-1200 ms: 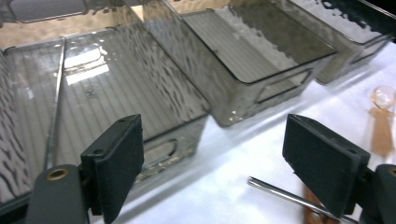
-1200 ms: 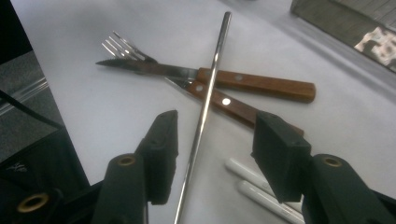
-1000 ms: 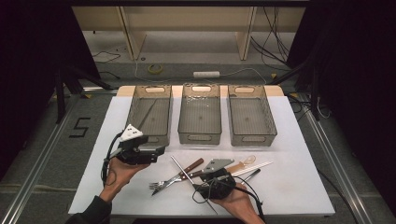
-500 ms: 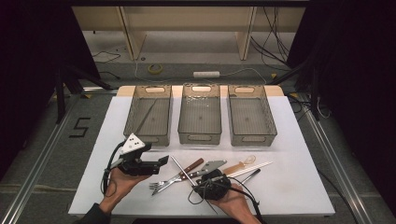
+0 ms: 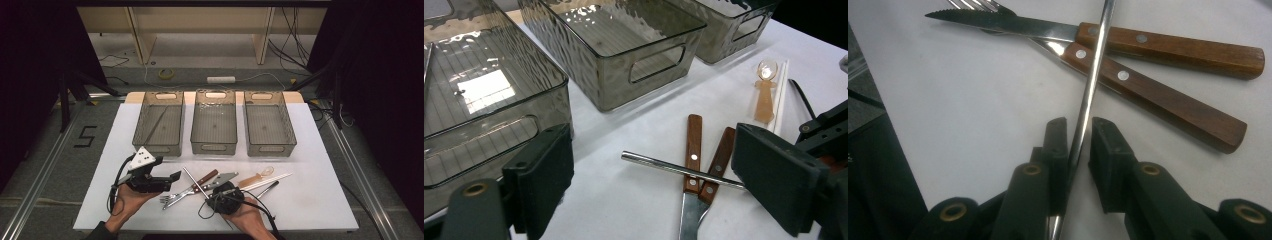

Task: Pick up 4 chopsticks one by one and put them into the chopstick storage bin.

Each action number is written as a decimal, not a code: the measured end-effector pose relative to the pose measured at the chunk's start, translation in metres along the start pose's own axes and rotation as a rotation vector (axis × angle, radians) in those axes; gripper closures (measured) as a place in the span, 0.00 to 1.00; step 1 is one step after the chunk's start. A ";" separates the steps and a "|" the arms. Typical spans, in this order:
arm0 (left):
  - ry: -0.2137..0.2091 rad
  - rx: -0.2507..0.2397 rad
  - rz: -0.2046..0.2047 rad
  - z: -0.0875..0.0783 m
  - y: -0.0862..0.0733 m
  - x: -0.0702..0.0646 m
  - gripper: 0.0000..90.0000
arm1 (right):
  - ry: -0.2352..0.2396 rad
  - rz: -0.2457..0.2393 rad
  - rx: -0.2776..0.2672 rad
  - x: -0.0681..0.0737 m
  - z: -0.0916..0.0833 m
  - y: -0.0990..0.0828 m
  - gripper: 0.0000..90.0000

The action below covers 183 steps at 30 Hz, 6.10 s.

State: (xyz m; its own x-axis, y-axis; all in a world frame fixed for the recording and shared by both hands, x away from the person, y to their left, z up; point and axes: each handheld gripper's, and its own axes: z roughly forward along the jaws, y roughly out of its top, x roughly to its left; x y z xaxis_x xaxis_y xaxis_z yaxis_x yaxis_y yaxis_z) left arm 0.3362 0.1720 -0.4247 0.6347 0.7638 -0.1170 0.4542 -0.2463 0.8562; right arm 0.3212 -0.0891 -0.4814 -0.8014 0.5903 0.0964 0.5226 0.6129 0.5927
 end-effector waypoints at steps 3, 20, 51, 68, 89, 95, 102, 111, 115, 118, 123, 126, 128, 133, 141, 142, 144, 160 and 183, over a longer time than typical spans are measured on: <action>-0.003 0.001 0.009 0.000 0.000 -0.001 0.18 | -0.013 -0.007 -0.001 0.002 0.001 0.001 0.89; -0.003 0.002 0.018 0.000 -0.001 -0.002 0.18 | -0.042 0.039 0.001 0.004 0.003 0.003 0.96; -0.129 0.148 0.254 0.026 0.001 -0.033 0.19 | 0.051 -0.146 0.023 -0.013 -0.045 0.016 0.96; -0.176 0.297 0.455 0.045 -0.001 -0.056 0.36 | 0.109 -0.254 0.060 -0.010 -0.056 0.019 0.96; -0.200 0.396 0.591 0.053 -0.004 -0.064 0.69 | 0.147 -0.305 0.074 -0.008 -0.059 0.020 0.96; -0.226 0.416 0.608 0.053 -0.004 -0.065 0.72 | 0.162 -0.331 0.078 -0.010 -0.058 0.019 0.96; -0.259 0.431 0.623 0.052 -0.006 -0.066 0.76 | 0.178 -0.353 0.094 -0.010 -0.059 0.019 0.96; -0.280 0.423 0.622 0.050 -0.005 -0.067 0.74 | 0.187 -0.357 0.103 -0.010 -0.060 0.018 0.96; -0.286 0.421 0.629 0.049 -0.005 -0.067 0.74 | 0.183 -0.362 0.111 -0.010 -0.059 0.018 0.96; -0.288 0.427 0.635 0.049 -0.005 -0.067 0.75 | 0.189 -0.360 0.110 -0.010 -0.059 0.018 0.96; -0.294 0.433 0.652 0.049 -0.006 -0.069 0.79 | 0.193 -0.367 0.112 -0.010 -0.059 0.018 0.96; -0.305 0.443 0.669 0.048 -0.006 -0.069 0.81 | 0.201 -0.378 0.110 -0.011 -0.059 0.018 0.96; -0.318 0.446 0.683 0.047 -0.006 -0.070 0.83 | 0.212 -0.389 0.103 -0.011 -0.060 0.017 0.96; -0.362 0.482 0.727 0.046 -0.008 -0.076 0.90 | 0.225 -0.372 0.079 -0.018 -0.063 0.018 0.88; -0.308 0.488 0.693 0.048 -0.007 -0.074 0.92 | 0.137 -0.267 -0.074 -0.028 -0.080 0.023 0.53; -0.300 0.490 0.690 0.047 -0.005 -0.072 0.92 | 0.137 -0.267 -0.074 -0.028 -0.080 0.023 0.53; -0.286 0.484 0.665 0.047 -0.004 -0.070 0.92 | 0.101 -0.227 -0.145 -0.033 -0.088 0.024 0.48; -0.153 0.438 0.472 0.041 0.008 -0.047 0.92 | -0.021 -0.121 -0.260 -0.064 -0.126 0.011 0.37; 0.024 0.326 0.228 0.025 0.035 -0.001 0.92 | -0.090 -0.150 -0.114 -0.094 -0.128 -0.028 0.34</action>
State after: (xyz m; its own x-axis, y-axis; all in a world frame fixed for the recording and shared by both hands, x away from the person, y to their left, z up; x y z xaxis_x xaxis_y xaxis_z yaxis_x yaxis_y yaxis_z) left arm 0.3668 0.1473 -0.4071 0.7290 0.6807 0.0728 0.4805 -0.5845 0.6538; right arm 0.3450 -0.2292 -0.4046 -0.8360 0.5444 -0.0683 0.3589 0.6367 0.6825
